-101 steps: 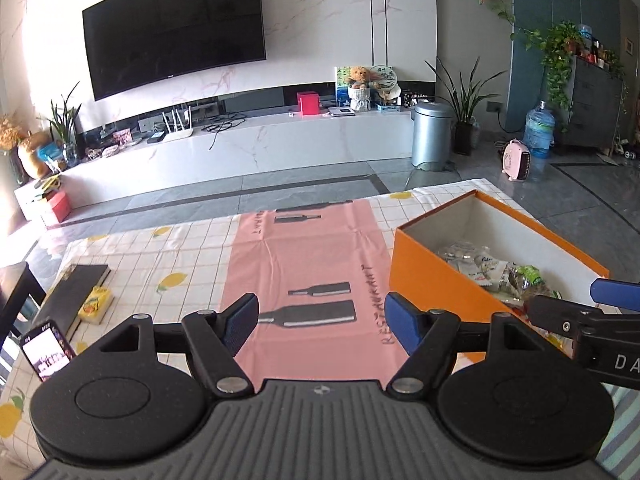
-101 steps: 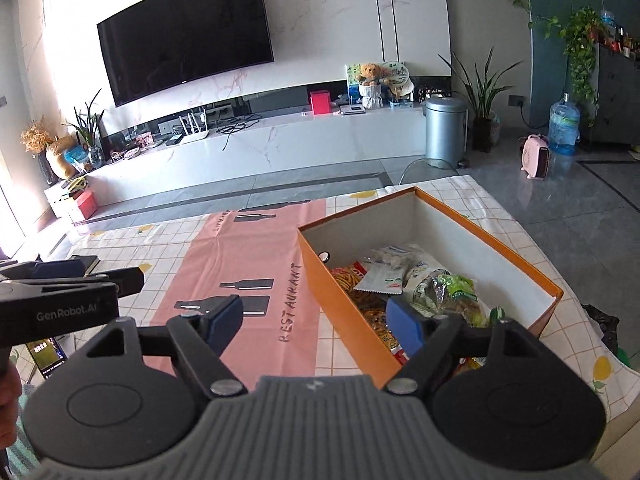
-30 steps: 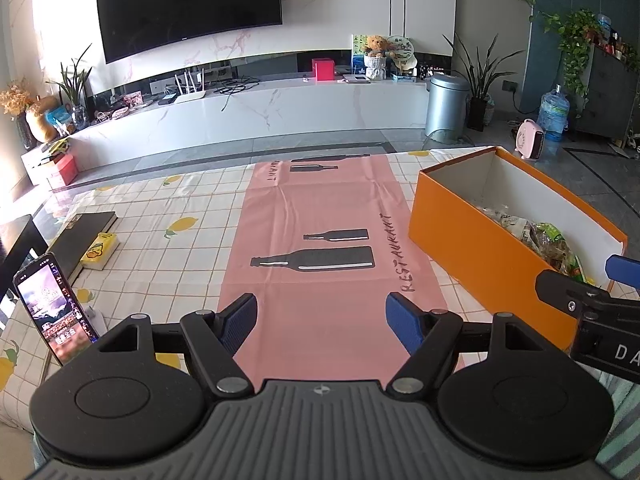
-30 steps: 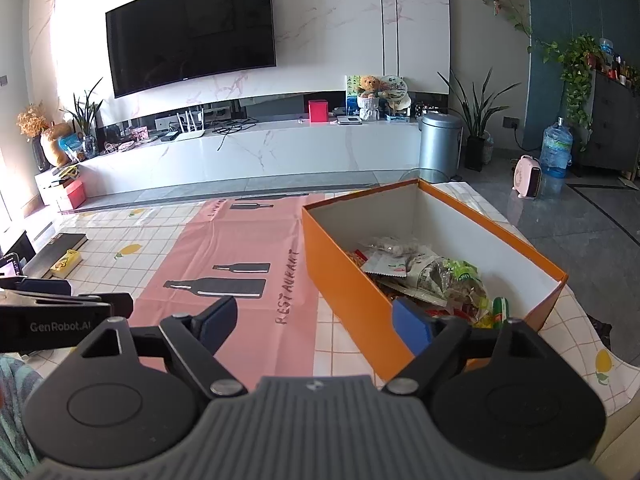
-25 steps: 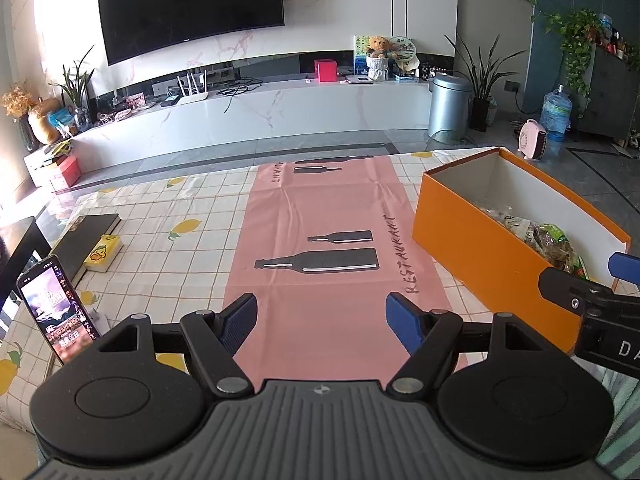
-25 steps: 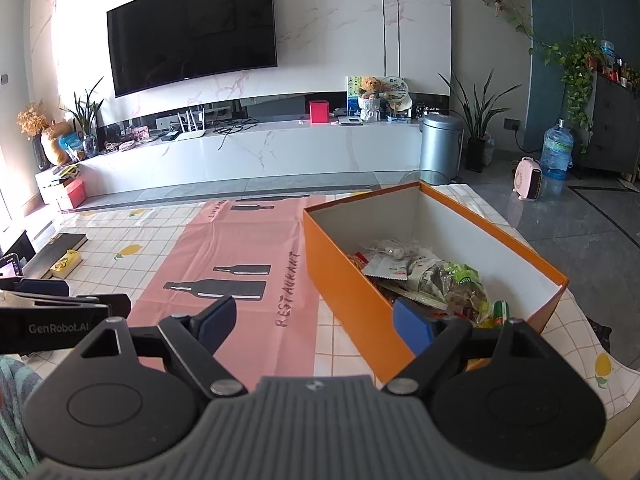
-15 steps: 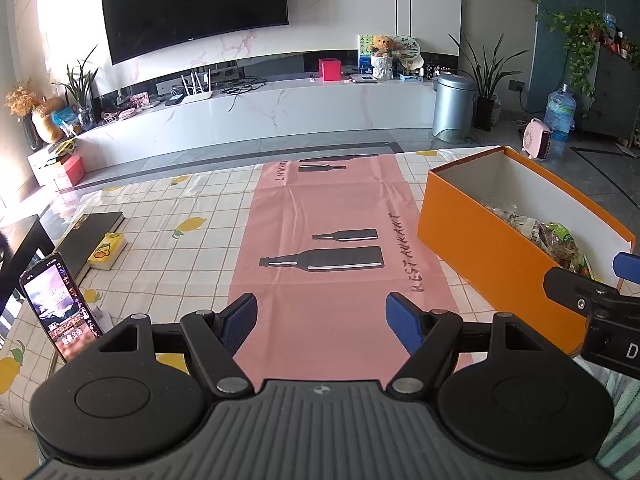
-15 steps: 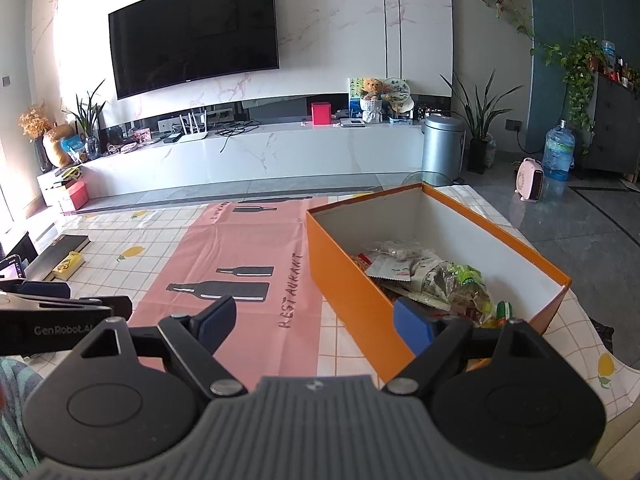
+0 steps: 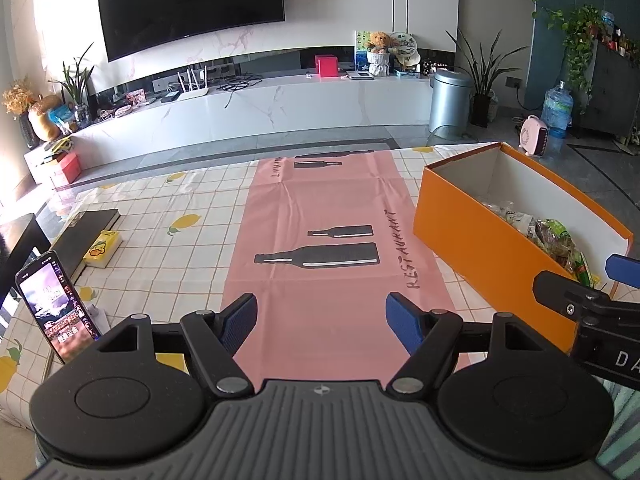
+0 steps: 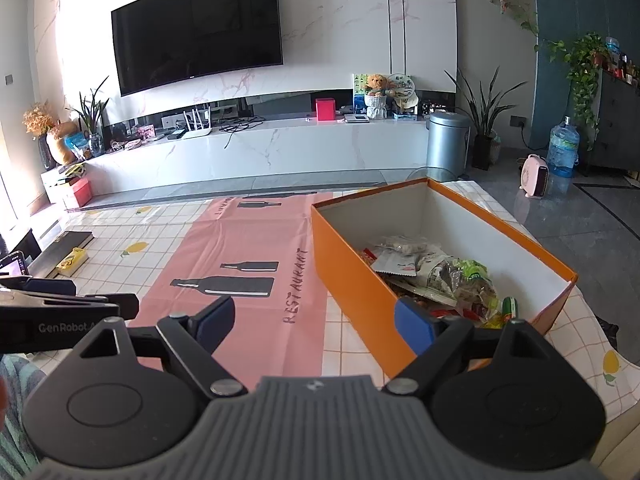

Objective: Organize snacks

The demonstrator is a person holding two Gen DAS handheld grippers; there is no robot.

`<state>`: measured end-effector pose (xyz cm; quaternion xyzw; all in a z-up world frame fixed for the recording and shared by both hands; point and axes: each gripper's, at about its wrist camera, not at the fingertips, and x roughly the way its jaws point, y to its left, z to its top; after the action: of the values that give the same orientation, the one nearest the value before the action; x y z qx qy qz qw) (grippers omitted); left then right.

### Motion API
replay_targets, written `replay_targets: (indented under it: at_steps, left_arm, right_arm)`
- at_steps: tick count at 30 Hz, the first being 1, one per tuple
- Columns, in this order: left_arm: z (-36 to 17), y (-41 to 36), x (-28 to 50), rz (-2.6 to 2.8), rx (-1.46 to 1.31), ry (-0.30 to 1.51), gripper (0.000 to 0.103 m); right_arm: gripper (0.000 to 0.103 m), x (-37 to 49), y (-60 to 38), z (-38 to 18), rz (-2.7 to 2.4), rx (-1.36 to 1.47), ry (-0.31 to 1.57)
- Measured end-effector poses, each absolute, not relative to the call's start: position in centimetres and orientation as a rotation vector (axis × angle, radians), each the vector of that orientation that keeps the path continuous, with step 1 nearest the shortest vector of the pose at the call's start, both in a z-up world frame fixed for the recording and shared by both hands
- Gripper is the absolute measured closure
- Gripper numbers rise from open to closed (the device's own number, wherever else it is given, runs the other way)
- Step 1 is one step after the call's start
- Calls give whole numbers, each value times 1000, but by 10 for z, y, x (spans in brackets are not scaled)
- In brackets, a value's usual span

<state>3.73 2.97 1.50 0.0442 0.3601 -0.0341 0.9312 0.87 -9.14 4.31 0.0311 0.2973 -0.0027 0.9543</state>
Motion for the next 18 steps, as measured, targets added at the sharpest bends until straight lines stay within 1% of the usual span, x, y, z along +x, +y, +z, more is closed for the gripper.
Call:
replay_targets:
  at_steps: [18]
  left_arm:
    - [14, 30, 38, -66, 87, 739, 17]
  right_arm:
    - [19, 11, -85, 40, 3, 49, 610]
